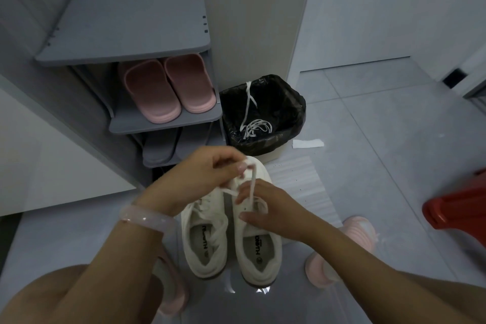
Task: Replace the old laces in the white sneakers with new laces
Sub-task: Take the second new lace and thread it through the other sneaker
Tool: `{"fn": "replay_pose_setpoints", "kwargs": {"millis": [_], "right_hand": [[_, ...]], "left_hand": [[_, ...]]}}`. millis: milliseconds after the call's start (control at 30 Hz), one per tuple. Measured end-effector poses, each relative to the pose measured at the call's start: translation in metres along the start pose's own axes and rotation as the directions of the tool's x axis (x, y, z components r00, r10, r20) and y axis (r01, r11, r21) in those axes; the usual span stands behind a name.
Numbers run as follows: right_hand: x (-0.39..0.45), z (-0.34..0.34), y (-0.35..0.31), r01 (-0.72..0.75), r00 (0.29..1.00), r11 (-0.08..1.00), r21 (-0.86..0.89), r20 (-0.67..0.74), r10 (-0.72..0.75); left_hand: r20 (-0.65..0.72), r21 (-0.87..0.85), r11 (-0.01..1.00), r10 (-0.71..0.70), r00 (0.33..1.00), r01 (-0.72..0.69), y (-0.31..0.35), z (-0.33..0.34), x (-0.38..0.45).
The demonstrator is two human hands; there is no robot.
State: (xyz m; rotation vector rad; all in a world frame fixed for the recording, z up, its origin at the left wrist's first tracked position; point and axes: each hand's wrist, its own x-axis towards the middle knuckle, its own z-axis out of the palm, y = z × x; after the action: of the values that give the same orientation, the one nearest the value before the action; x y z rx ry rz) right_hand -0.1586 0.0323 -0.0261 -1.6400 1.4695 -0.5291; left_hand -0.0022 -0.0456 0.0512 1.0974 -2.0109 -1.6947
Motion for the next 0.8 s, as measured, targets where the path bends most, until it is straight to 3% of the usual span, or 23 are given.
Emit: {"fn": "replay_pose_setpoints", "kwargs": {"millis": [67, 133, 167, 233, 300, 333, 367, 400, 433, 467, 533, 600, 633, 700, 800], "right_hand": [[-0.004, -0.013, -0.016, -0.030, 0.999, 0.923, 0.384, -0.018, 0.040], [-0.005, -0.031, -0.016, -0.037, 0.959, 0.772, 0.635, -0.194, 0.205], [-0.005, -0.043, -0.012, -0.012, 0.900, 0.704, 0.710, -0.300, 0.318], [-0.006, -0.068, -0.003, -0.006, 0.754, 0.651, 0.759, -0.424, 0.502], [-0.008, -0.088, 0.010, -0.199, 0.659, 0.731, 0.653, -0.463, 0.593], [-0.009, -0.093, 0.020, -0.369, 0.655, 0.780, 0.505, -0.454, 0.604], [-0.012, -0.096, 0.030, -0.550, 0.675, 0.793, 0.262, -0.419, 0.607], [-0.014, -0.095, 0.037, -0.671, 0.696, 0.741, -0.028, -0.368, 0.617], [-0.017, -0.090, 0.039, -0.702, 0.711, 0.659, -0.270, -0.327, 0.622], [-0.017, -0.083, 0.038, -0.676, 0.735, 0.623, -0.394, -0.301, 0.608], [-0.013, -0.064, 0.028, -0.502, 0.865, 0.783, -0.367, -0.202, 0.460], [-0.005, -0.039, 0.008, -0.219, 0.976, 0.957, -0.189, -0.040, 0.215], [-0.001, -0.026, -0.001, -0.119, 0.993, 0.989, -0.087, -0.002, 0.120], [0.005, -0.014, -0.010, -0.043, 0.997, 0.998, 0.041, -0.062, 0.046], [0.010, -0.025, -0.014, -0.077, 0.958, 0.977, 0.200, -0.257, 0.128]], "left_hand": [[-0.129, 0.185, 0.983, 0.021, 0.991, 0.003, -0.012, 0.007, 0.010], [-0.219, 0.490, 0.864, -0.003, 0.976, 0.112, -0.028, 0.014, 0.018], [-0.228, 0.603, 0.779, -0.042, 0.973, 0.175, -0.036, 0.019, 0.020], [-0.148, 0.752, 0.616, -0.188, 0.971, 0.234, -0.057, 0.031, 0.022], [-0.049, 0.803, 0.558, -0.285, 0.957, 0.207, -0.071, 0.042, 0.022], [-0.048, 0.808, 0.554, -0.278, 0.959, 0.201, -0.072, 0.043, 0.022], [-0.066, 0.813, 0.548, -0.246, 0.967, 0.195, -0.070, 0.042, 0.023], [-0.095, 0.819, 0.544, -0.187, 0.978, 0.184, -0.065, 0.039, 0.023], [-0.116, 0.826, 0.540, -0.120, 0.986, 0.163, -0.061, 0.036, 0.024], [-0.129, 0.830, 0.540, -0.057, 0.990, 0.139, -0.057, 0.032, 0.024], [-0.117, 0.831, 0.554, 0.067, 0.991, 0.060, -0.047, 0.028, 0.024], [-0.069, 0.802, 0.592, 0.216, 0.974, -0.074, -0.037, 0.029, 0.022], [-0.047, 0.772, 0.620, 0.274, 0.961, -0.139, -0.033, 0.029, 0.019], [-0.033, 0.687, 0.706, 0.265, 0.964, -0.171, -0.026, 0.025, 0.015], [-0.023, 0.636, 0.766, 0.142, 0.990, -0.095, -0.023, 0.013, 0.009]]}}
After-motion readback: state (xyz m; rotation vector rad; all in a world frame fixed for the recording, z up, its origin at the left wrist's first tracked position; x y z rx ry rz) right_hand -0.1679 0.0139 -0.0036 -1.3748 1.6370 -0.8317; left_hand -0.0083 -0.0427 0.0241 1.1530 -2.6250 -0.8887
